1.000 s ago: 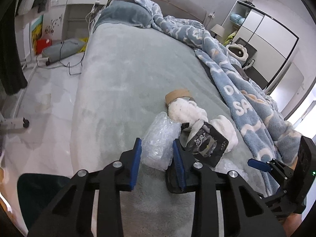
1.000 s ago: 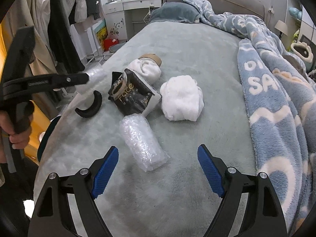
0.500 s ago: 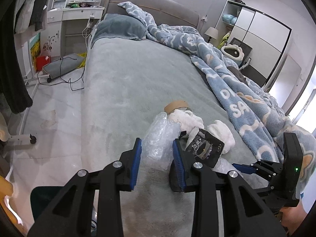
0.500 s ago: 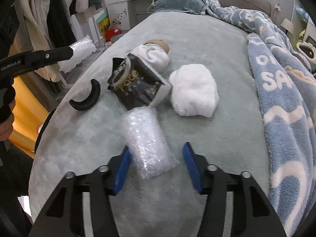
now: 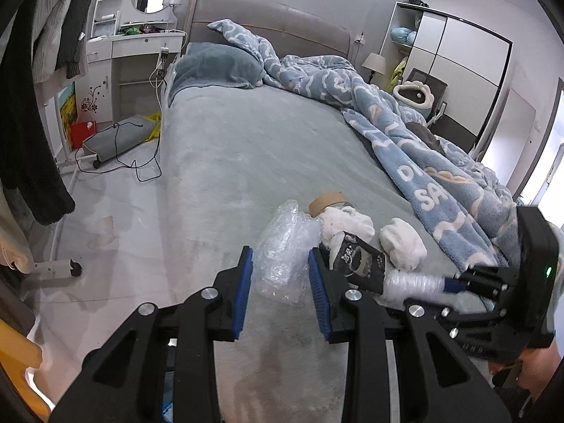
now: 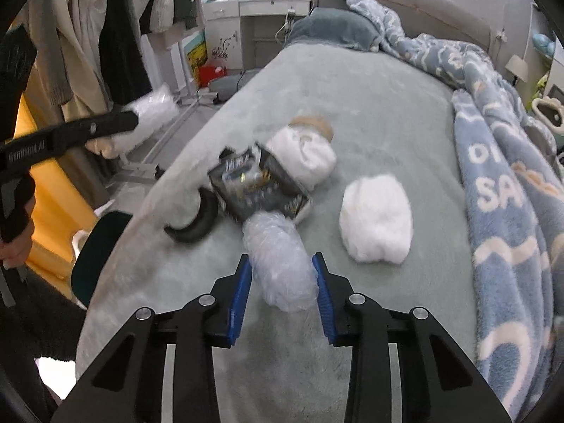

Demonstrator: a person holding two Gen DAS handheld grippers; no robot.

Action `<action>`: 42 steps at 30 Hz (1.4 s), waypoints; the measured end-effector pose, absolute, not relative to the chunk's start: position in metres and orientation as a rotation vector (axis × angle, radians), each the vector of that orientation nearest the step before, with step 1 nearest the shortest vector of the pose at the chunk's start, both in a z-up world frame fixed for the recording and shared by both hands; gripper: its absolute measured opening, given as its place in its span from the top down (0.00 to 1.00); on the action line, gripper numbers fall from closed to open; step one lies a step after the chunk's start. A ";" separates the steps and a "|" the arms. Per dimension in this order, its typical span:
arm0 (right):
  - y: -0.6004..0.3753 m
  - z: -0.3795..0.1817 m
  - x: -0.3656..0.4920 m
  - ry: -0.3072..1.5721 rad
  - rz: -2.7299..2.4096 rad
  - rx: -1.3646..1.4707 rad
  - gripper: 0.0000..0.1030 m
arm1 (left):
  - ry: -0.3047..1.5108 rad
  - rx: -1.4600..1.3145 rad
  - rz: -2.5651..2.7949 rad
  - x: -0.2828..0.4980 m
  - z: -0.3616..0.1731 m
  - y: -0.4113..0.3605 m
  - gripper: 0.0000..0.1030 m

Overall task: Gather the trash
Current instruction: 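Grasp the bubble-wrap piece with the left tool while the right tool grasps the bubble-wrap roll, then carry both bubble-wrap items over the wastebasket and lower them in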

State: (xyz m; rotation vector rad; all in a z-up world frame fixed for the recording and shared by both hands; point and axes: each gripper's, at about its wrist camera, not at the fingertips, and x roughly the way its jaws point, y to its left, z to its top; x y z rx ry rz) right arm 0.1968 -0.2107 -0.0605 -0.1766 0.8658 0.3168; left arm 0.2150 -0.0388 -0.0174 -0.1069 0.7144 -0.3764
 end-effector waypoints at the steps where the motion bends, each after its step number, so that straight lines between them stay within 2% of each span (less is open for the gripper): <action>1: -0.211 -0.057 0.197 0.856 0.304 -0.175 0.66 | 0.717 -0.104 -0.376 0.214 -0.018 -0.038 0.67; 13: -0.188 -0.036 0.206 0.779 0.300 -0.142 0.66 | 0.784 -0.065 -0.322 0.213 -0.032 -0.013 0.67; 24: -0.135 -0.024 0.215 0.757 0.409 -0.114 0.66 | 0.940 -0.022 -0.224 0.215 -0.071 0.024 0.67; 42: -0.024 -0.044 0.221 0.807 0.583 -0.170 0.66 | 1.186 -0.043 -0.128 0.201 -0.136 0.101 0.67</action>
